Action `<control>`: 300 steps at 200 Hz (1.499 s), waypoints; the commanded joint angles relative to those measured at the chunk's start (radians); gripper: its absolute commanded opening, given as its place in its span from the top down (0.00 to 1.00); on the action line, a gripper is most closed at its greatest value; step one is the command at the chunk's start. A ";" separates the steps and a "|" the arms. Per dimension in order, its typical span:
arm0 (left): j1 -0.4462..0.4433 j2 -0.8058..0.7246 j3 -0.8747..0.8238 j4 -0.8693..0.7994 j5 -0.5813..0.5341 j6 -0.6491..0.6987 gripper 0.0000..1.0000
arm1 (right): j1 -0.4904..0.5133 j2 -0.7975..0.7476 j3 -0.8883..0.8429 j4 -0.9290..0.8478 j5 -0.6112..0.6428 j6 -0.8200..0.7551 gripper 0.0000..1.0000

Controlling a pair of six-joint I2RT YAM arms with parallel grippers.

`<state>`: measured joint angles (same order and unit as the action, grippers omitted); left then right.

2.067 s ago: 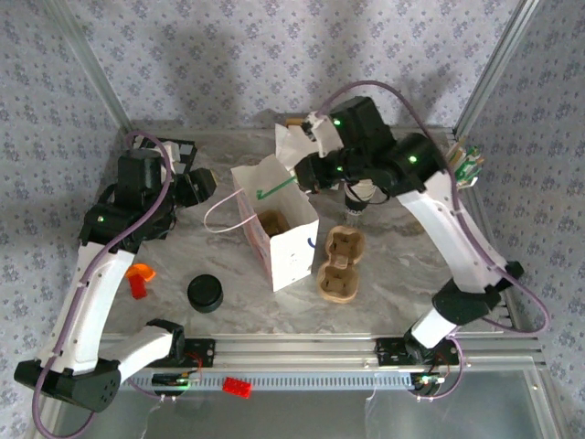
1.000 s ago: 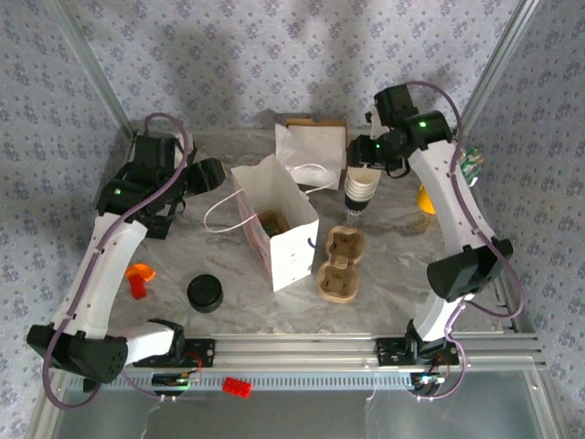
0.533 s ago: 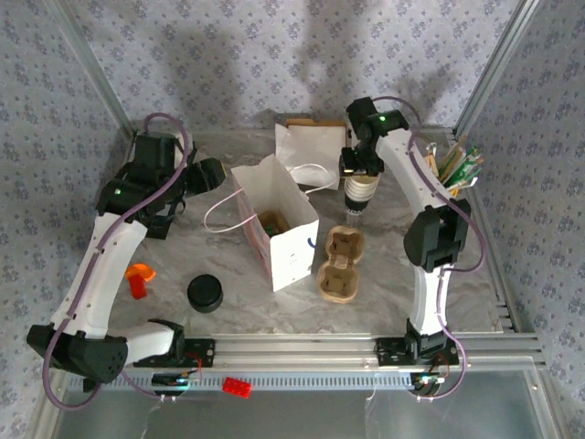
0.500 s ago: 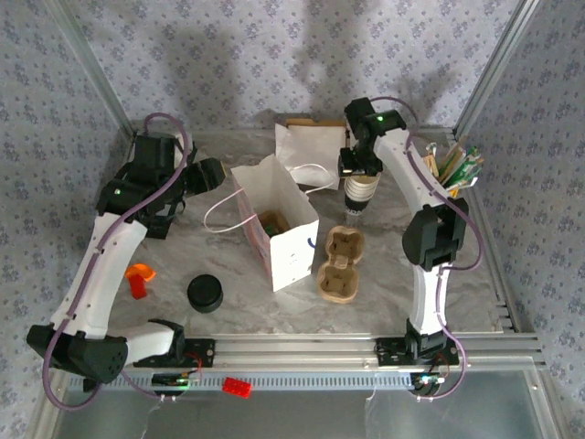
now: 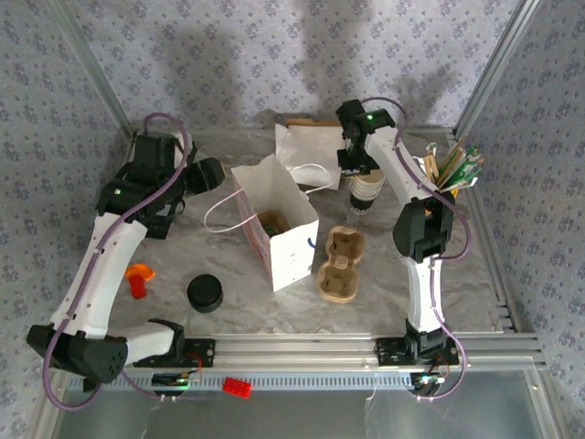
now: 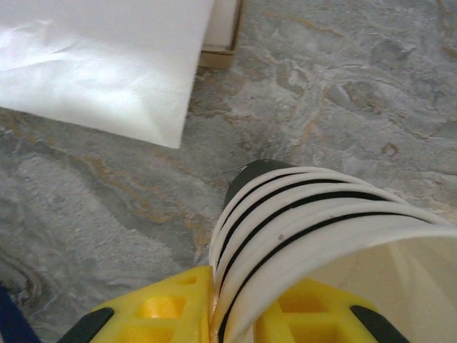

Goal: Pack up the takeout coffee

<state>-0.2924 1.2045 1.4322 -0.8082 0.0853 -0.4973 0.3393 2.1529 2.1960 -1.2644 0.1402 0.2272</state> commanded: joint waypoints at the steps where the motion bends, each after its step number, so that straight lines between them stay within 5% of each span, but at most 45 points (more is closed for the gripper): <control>1: 0.007 -0.009 0.019 0.016 0.014 0.019 0.31 | -0.040 0.014 0.034 -0.053 0.088 0.009 0.80; 58: 0.007 0.010 0.038 0.012 0.022 0.045 0.30 | -0.146 0.010 0.048 -0.066 0.118 0.024 0.79; 107: 0.007 0.021 0.054 0.010 0.025 0.049 0.30 | -0.151 -0.011 0.116 -0.101 0.114 0.023 0.58; 177: 0.007 -0.004 0.095 -0.046 -0.012 0.062 0.30 | -0.074 -0.148 0.136 -0.087 0.055 0.033 0.43; 235: 0.007 -0.052 0.074 -0.085 -0.090 0.068 0.29 | 0.055 -0.188 -0.071 0.154 -0.157 0.176 0.37; 300: 0.008 -0.066 0.040 -0.086 -0.102 0.062 0.29 | 0.023 -0.206 -0.425 0.500 -0.225 0.305 0.36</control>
<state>-0.2901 1.1515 1.4891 -0.8799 0.0048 -0.4450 0.3836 1.9598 1.8587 -0.9314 -0.0479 0.4583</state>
